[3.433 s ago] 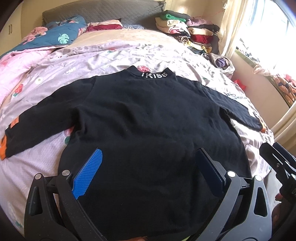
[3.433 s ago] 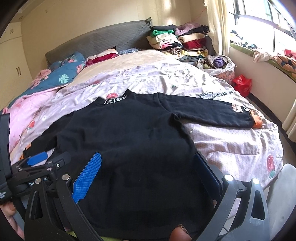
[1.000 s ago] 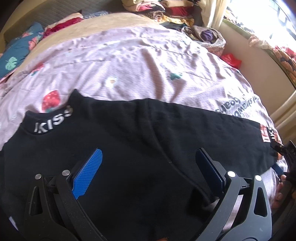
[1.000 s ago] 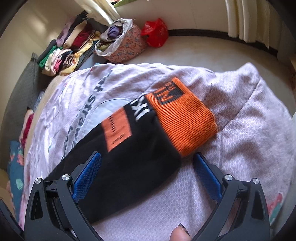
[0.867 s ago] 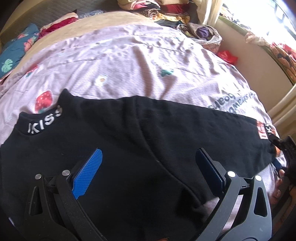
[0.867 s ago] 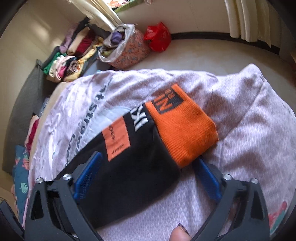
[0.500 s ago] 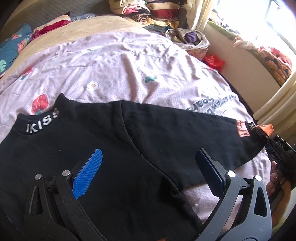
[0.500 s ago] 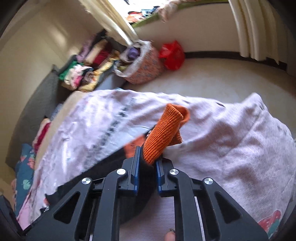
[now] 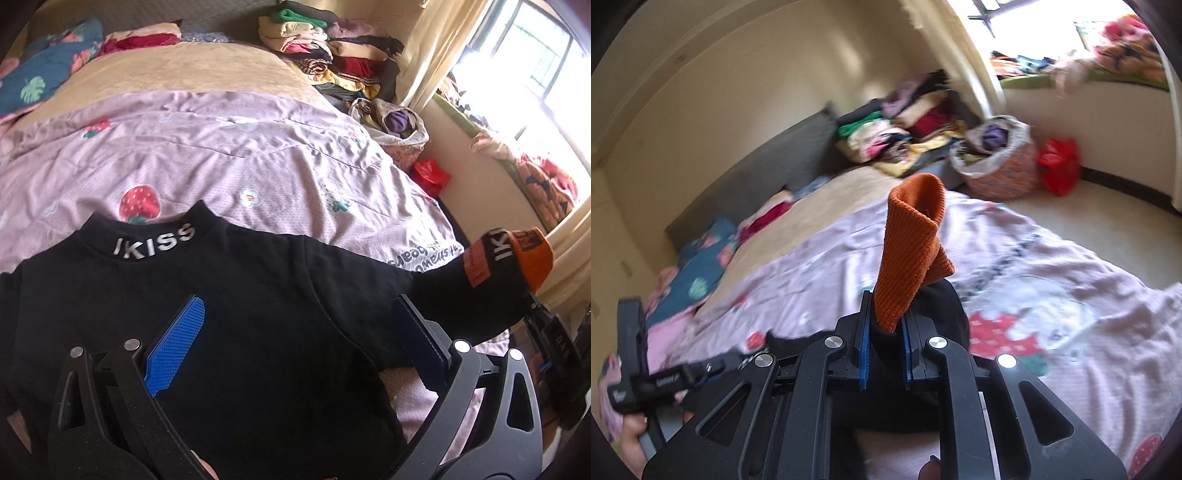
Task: Fold small clothes
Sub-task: 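Lift the sleeve with the right tool and fold it across the sweatshirt body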
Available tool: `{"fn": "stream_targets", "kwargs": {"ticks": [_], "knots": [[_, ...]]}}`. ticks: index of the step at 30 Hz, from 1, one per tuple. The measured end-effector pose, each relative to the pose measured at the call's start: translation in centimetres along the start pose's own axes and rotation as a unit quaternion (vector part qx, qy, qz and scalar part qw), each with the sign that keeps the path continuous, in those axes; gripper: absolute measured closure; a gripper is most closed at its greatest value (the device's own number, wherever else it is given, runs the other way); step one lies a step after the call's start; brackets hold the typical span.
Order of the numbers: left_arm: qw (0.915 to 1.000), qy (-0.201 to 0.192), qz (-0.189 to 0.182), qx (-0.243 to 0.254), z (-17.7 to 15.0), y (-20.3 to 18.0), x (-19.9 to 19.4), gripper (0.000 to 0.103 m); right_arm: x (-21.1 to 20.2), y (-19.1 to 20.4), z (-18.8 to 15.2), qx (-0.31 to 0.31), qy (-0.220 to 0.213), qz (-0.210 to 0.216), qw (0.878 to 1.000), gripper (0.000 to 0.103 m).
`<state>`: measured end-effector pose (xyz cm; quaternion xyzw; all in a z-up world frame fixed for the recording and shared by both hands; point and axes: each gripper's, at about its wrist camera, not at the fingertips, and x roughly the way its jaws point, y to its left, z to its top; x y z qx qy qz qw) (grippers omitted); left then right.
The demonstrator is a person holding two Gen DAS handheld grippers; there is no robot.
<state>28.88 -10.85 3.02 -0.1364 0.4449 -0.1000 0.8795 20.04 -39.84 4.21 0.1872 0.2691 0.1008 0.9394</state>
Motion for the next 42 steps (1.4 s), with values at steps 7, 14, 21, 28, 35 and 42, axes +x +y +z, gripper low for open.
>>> {"fn": "stream_targets", "kwargs": {"ticks": [7,14,21,28,35,42], "knots": [[0.9964,0.013,-0.074,-0.039,-0.4,2.5,-1.2,0.008,1.2,5.6,-1.8,-0.059,0.033,0.038,0.997,0.091],[0.9879,0.028,-0.130,-0.080,-0.9,4.6,-1.3,0.008,3.2,10.8,-5.5,-0.117,0.077,0.060,0.988,0.091],[0.9840,0.042,-0.146,-0.093,-1.2,5.9,-0.1,0.019,5.4,13.1,-8.7,-0.148,0.126,0.076,0.978,0.088],[0.9769,0.072,-0.159,-0.124,-1.9,7.0,2.3,0.031,6.1,13.6,-9.9,-0.156,0.158,0.101,0.970,0.082],[0.9702,0.107,-0.159,-0.149,-3.3,7.5,4.9,0.045,4.9,12.4,-8.4,-0.157,0.156,0.105,0.970,0.060],[0.9835,0.116,-0.089,-0.107,-4.7,6.2,4.9,0.046,4.2,8.0,-5.9,-0.101,0.137,0.054,0.984,0.058]]}}
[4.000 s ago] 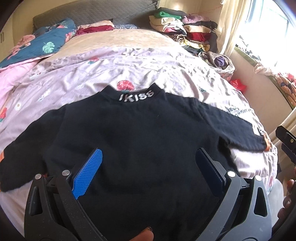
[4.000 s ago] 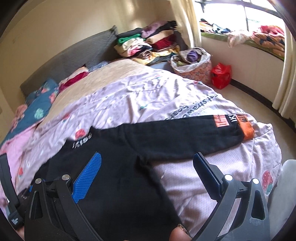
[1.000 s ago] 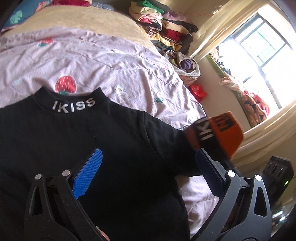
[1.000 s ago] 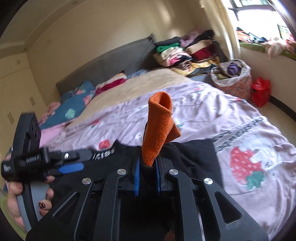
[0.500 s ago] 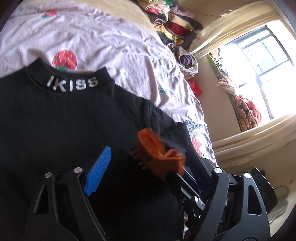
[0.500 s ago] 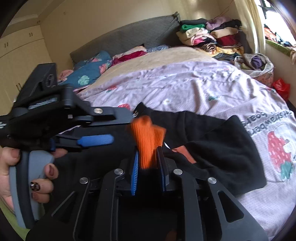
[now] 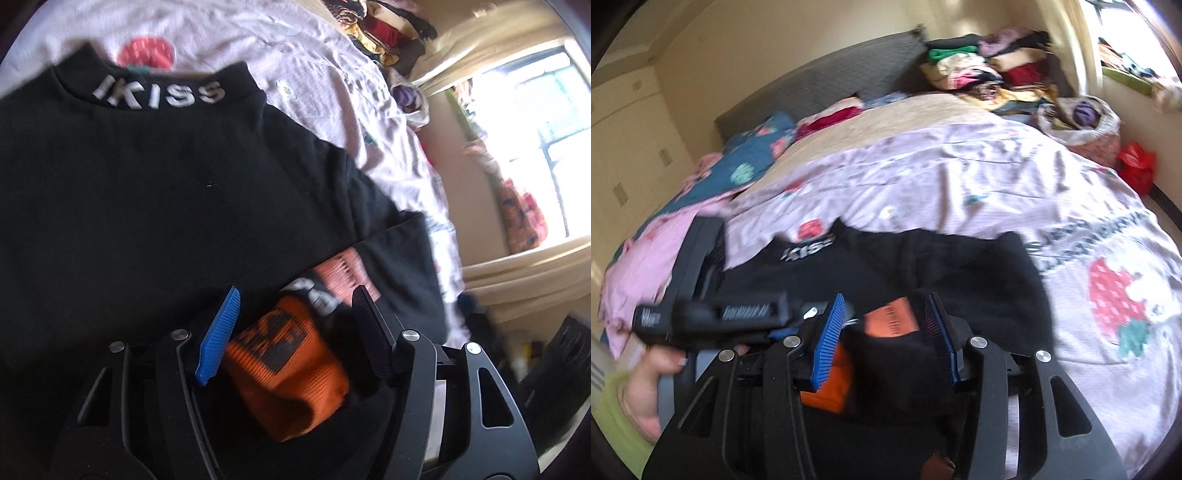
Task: Fold small clothes
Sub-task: 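Lift the sleeve with the right tool and fold it across the sweatshirt body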
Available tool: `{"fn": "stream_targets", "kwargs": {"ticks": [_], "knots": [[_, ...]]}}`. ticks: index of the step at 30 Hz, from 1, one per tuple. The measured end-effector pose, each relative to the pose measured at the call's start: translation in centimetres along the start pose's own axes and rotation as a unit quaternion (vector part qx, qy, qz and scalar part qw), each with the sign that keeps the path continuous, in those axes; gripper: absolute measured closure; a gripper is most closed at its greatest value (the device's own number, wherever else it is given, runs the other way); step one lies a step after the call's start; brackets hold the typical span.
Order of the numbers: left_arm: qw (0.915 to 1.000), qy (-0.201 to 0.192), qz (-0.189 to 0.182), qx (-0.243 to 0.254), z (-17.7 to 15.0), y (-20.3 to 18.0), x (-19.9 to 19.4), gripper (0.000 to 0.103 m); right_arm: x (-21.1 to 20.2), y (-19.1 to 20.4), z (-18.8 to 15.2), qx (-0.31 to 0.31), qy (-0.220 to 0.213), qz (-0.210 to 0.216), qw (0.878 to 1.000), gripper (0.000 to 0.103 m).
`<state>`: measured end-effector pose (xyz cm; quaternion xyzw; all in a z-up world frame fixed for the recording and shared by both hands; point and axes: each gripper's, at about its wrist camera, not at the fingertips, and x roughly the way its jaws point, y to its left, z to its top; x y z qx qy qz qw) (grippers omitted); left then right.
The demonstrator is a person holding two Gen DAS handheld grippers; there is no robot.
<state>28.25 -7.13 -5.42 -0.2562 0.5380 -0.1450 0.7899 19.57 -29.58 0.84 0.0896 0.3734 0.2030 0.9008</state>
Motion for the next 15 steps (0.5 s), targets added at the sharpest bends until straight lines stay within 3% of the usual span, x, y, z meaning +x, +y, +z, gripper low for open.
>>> {"fn": "stream_targets", "kwargs": {"ticks": [1,3,5,6,7,9,11,15], "knots": [[0.9998,-0.005,0.013,0.012,-0.3,-0.2,-0.3,0.040,-0.3,-0.6,0.0,0.009,-0.003,-0.004,1.000,0.058],[0.9988,-0.013,0.037,0.030,-1.2,-0.5,-1.0,0.039,-0.7,-1.5,0.3,0.022,-0.009,-0.009,1.000,0.058],[0.9990,0.001,0.027,0.036,-2.0,-0.5,-0.6,0.041,-0.8,-1.9,0.5,0.029,-0.012,-0.014,0.999,0.058],[0.9989,0.005,0.028,0.038,-2.2,-0.5,-0.2,0.049,-1.0,-2.2,0.5,0.034,-0.013,-0.015,0.999,0.058],[0.9987,0.005,0.032,0.039,-2.3,-0.5,0.2,0.069,-1.1,-2.2,0.5,0.036,-0.014,-0.015,0.999,0.058],[0.9994,-0.002,0.015,0.029,-2.6,-0.4,0.4,0.094,-1.5,-2.3,0.6,0.036,-0.018,-0.016,0.999,0.058],[0.9997,-0.011,-0.002,0.023,-2.6,-0.5,-0.2,0.095,-2.0,-2.6,0.7,0.038,-0.024,-0.019,0.999,0.058],[0.9963,-0.062,-0.016,0.056,-1.5,-2.6,-3.9,0.096,-2.7,-3.4,1.0,0.047,-0.033,-0.028,0.998,0.058]]}}
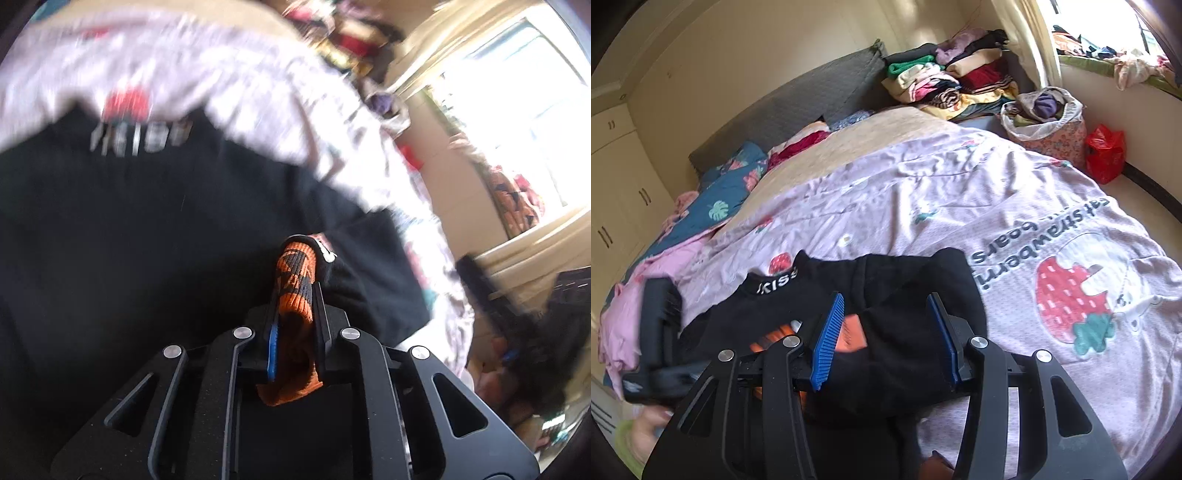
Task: Fold small clothes
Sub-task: 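Lift the sleeve with the right tool and fold it across the sweatshirt body, then lower the cuff onto the sweatshirt body and open the right tool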
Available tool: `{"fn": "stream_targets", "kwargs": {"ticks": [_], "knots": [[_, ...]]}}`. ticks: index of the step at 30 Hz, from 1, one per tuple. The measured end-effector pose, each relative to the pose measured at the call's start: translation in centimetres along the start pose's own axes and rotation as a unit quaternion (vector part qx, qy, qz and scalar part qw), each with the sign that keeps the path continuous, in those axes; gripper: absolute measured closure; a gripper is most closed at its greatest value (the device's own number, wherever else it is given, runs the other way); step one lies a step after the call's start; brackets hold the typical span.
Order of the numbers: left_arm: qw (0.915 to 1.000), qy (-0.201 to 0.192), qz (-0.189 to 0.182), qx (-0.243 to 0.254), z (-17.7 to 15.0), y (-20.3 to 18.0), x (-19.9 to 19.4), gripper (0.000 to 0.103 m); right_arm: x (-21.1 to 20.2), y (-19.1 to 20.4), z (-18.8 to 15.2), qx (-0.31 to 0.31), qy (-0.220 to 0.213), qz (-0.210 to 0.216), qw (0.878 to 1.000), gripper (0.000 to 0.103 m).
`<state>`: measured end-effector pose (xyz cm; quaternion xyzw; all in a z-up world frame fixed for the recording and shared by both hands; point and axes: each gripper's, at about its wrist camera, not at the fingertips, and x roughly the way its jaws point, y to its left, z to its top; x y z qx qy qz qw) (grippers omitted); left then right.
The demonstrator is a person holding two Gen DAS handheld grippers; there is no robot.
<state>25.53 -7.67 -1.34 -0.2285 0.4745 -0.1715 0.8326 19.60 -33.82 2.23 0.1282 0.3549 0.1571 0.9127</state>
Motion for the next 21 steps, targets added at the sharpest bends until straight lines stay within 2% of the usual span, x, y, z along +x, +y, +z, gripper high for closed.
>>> {"fn": "stream_targets", "kwargs": {"ticks": [4,7,11,17,21], "knots": [[0.9977,-0.056,-0.018,0.032,2.3,-1.9,-5.0,0.096,-0.5,-0.7,0.3,0.010,-0.007,-0.006,1.000,0.058],[0.9952,-0.082,-0.025,0.047,3.0,-2.2,-7.9,0.096,-0.8,-0.9,0.4,0.011,-0.011,-0.009,1.000,0.058],[0.9933,-0.107,-0.020,0.038,3.2,-1.1,-10.0,0.096,-0.7,-0.7,0.4,0.006,-0.011,-0.011,1.000,0.058],[0.9918,-0.127,0.004,0.007,3.0,2.0,-11.7,0.096,-0.4,0.4,0.2,-0.010,-0.006,-0.007,1.000,0.058],[0.9920,-0.124,0.021,-0.008,2.5,4.1,-12.6,0.096,0.2,1.5,-0.1,-0.026,0.001,-0.001,1.000,0.058]]}}
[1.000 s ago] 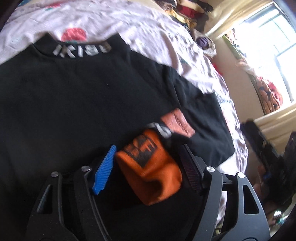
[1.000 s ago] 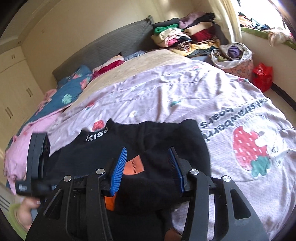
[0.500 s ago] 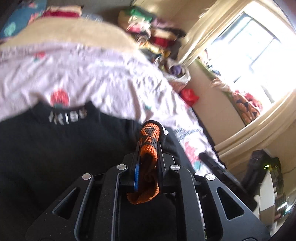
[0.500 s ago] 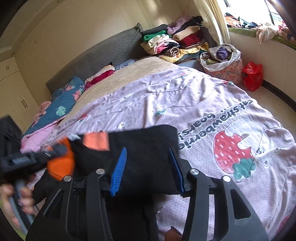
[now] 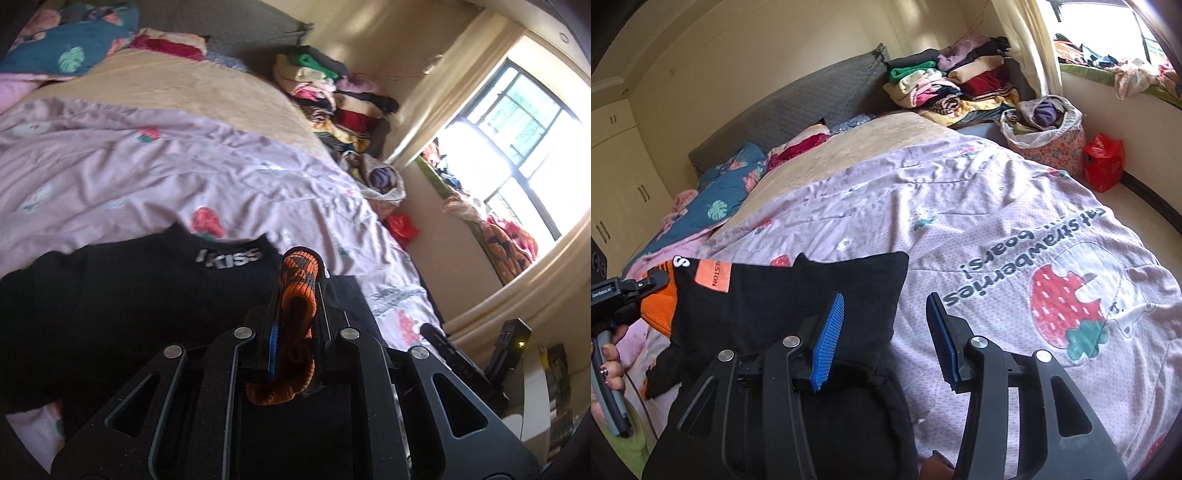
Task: Fold small clothes
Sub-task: 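Lower the cuff onto the sweatshirt body and open the right tool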
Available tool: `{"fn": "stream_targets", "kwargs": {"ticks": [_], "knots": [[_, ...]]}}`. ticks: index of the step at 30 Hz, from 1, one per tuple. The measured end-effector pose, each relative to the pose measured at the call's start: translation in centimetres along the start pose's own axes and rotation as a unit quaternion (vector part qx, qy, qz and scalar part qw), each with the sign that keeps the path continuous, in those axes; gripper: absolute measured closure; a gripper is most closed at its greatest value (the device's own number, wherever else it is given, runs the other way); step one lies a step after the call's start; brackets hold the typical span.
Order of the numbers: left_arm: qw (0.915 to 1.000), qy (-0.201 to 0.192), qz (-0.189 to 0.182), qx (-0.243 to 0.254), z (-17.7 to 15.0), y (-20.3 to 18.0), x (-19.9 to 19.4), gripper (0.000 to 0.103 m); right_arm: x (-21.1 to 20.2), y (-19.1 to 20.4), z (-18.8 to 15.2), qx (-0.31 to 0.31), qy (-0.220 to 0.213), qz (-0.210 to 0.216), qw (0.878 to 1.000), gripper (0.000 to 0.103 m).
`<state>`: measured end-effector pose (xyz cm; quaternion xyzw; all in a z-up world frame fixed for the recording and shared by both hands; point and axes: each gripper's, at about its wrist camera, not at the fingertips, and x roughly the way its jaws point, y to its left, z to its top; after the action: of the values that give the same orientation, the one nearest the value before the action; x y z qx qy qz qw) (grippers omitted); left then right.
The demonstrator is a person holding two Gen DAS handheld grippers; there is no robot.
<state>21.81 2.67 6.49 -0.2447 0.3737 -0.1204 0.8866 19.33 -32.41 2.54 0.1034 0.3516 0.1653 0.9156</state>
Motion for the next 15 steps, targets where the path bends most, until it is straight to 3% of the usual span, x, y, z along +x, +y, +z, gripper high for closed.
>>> {"fn": "stream_targets", "kwargs": {"ticks": [11,15], "knots": [[0.9975,0.033,0.047,-0.042,-1.9,5.4,1.1,0.095,2.7,3.5,-1.5,-0.044,0.034,0.012,0.998,0.058],[0.9952,0.035,0.082,-0.040,-2.3,6.6,1.1,0.093,4.4,5.6,-2.7,-0.072,0.056,0.020,0.996,0.058]]}}
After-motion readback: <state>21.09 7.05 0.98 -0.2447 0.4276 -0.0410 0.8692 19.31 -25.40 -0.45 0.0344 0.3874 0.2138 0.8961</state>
